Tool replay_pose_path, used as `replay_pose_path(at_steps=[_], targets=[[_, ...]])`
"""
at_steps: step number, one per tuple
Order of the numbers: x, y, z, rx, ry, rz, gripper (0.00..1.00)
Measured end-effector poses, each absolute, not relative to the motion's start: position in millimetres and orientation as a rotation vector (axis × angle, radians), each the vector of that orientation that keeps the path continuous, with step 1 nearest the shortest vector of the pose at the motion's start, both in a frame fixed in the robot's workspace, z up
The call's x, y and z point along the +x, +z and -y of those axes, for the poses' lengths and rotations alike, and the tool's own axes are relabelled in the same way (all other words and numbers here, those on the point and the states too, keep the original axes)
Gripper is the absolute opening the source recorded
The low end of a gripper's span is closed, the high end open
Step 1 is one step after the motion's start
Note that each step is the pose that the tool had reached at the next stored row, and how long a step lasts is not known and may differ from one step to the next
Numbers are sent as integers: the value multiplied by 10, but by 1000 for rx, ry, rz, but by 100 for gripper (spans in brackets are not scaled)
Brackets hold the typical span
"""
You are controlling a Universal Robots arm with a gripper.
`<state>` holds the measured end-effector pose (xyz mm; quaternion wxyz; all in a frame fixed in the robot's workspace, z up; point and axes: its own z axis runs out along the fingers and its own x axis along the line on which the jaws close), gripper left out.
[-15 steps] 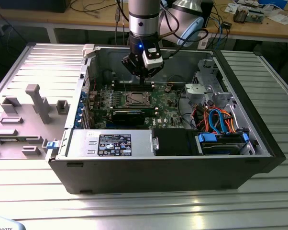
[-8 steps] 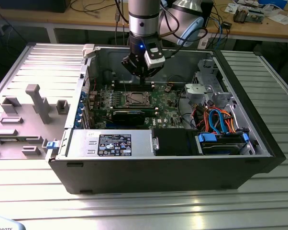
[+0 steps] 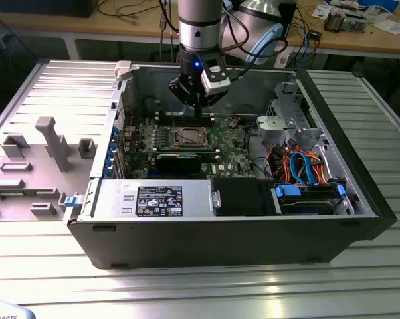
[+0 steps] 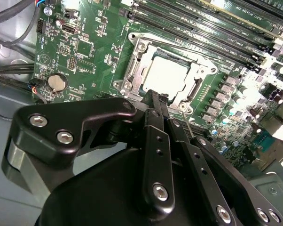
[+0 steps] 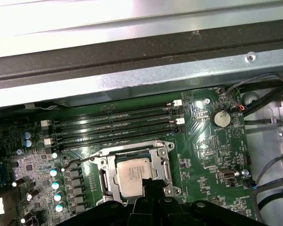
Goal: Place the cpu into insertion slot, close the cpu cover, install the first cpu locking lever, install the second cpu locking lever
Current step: 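Install the first cpu locking lever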
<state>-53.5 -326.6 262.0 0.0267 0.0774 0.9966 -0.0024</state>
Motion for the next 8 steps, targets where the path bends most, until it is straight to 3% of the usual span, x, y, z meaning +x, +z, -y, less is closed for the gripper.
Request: replay_pose_path(at_steps=[8], targets=[[-535,2620,3266,232,-7,-3079,11]])
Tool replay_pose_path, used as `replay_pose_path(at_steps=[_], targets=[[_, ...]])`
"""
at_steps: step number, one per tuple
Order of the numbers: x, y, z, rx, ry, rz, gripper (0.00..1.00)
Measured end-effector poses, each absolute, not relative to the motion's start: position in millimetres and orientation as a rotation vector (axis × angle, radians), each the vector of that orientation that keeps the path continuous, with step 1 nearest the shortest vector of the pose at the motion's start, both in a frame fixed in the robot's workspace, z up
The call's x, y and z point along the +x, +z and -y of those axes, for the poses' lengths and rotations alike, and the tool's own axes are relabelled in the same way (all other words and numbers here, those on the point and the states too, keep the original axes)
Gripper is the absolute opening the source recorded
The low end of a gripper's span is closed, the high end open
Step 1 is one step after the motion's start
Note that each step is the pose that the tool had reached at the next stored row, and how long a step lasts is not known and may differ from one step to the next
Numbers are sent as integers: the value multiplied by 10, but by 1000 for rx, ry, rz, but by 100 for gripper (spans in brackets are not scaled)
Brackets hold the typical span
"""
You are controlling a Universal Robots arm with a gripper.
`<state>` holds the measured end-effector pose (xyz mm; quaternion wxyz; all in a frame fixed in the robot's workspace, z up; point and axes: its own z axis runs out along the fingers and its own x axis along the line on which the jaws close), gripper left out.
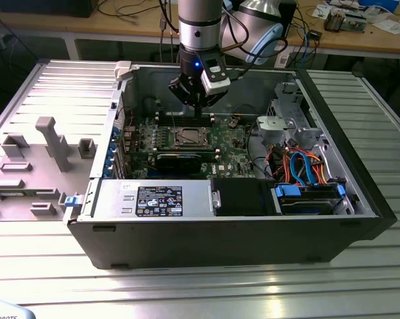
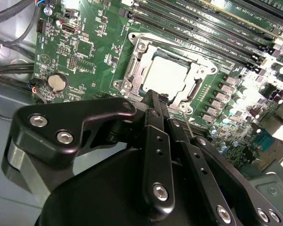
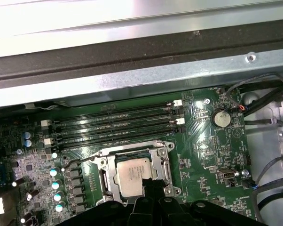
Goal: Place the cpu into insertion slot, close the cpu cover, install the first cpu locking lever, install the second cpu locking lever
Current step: 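Install the first cpu locking lever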
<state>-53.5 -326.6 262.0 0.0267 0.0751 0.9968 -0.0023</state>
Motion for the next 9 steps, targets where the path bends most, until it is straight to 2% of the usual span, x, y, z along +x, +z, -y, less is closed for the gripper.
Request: replay_pose_path(at_steps=[9], targets=[[-595,2619,3266,83,0,-3087,11]])
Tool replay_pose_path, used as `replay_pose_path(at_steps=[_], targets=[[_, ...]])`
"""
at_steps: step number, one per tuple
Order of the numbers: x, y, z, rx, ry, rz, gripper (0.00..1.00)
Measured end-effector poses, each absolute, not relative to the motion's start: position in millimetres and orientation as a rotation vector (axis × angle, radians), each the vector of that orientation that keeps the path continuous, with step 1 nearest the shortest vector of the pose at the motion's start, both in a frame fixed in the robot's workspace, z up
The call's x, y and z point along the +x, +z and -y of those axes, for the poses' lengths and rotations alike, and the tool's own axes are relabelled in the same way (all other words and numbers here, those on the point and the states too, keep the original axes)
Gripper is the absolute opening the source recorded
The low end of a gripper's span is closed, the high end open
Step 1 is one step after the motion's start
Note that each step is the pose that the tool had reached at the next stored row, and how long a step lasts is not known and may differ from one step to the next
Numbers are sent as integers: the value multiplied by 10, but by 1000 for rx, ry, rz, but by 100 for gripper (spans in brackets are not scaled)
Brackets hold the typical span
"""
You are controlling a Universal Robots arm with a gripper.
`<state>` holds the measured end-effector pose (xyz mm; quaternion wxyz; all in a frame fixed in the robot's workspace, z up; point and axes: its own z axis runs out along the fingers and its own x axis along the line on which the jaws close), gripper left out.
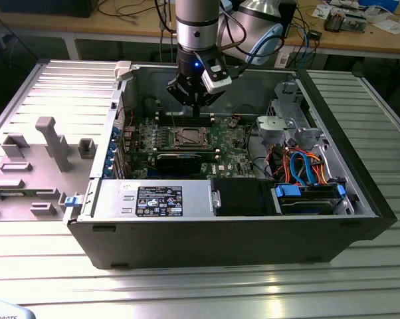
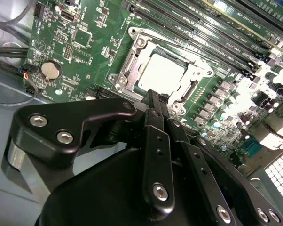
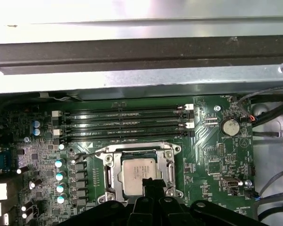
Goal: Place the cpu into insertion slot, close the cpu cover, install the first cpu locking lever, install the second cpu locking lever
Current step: 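Install the first cpu locking lever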
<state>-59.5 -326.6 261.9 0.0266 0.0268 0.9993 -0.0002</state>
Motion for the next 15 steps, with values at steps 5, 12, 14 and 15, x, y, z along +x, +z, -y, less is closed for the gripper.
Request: replay_pose_path(at_steps=[5,12,14,15], targets=[[-614,2615,3267,65,0,-3094,11],[-726,2615,3267,46,0,-3094,11],[-778,2615,3267,45,0,-3094,11],[-810,2615,3267,44,0,-3094,11]])
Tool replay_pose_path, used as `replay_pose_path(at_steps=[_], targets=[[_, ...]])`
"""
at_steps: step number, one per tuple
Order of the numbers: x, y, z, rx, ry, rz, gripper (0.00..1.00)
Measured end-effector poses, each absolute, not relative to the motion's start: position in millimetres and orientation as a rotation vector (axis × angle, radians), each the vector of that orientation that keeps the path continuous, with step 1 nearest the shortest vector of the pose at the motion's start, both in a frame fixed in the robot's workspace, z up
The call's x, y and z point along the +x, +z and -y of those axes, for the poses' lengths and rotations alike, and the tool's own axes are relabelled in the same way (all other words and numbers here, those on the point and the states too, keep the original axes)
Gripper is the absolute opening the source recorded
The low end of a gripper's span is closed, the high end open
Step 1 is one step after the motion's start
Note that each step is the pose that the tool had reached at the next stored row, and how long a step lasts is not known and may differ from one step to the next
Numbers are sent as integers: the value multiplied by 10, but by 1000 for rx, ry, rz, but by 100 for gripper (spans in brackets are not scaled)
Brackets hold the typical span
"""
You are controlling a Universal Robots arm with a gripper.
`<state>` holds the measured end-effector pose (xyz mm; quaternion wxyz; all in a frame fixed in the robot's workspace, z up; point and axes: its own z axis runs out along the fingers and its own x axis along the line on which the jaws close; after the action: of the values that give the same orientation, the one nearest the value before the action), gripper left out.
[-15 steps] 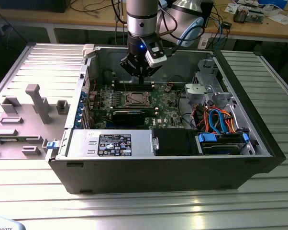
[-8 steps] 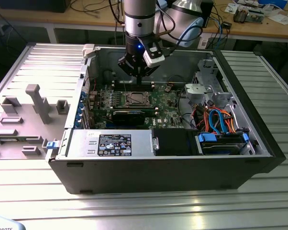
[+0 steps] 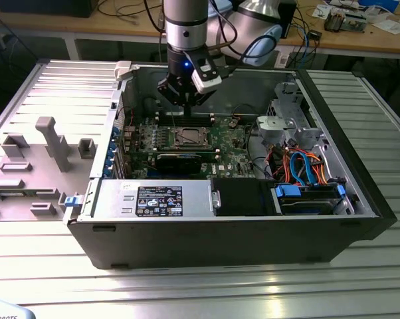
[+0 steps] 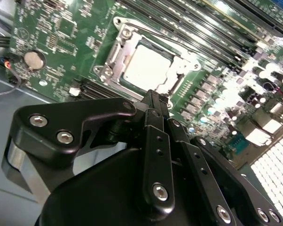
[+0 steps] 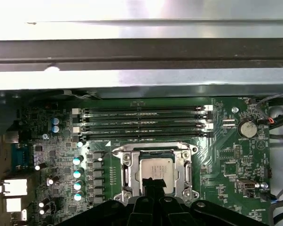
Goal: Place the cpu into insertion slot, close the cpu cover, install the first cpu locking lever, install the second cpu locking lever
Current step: 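Install the first cpu locking lever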
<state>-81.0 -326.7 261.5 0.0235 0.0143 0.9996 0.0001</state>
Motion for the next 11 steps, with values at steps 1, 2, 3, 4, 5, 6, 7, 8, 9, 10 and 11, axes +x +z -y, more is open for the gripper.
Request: replay_pose_path(at_steps=[1,2,3,4,5,6,7,8,9,10,11], targets=[[-831,2615,3267,44,0,-3094,11],[-852,2615,3267,43,0,-3094,11],[-871,2615,3267,43,0,-3094,11],[-905,2615,3267,41,0,-3094,11],[-928,2615,3267,39,0,-3094,11],[-951,2615,3267,38,0,-3094,11],[-996,2615,3267,36,0,-3094,11],[-1043,2615,3267,32,0,-3094,11],[-1068,2615,3267,31,1,-3094,11],[-1105,2615,3267,29,1,-3094,11],[-1133,2615,3267,27,1,-3094,11]])
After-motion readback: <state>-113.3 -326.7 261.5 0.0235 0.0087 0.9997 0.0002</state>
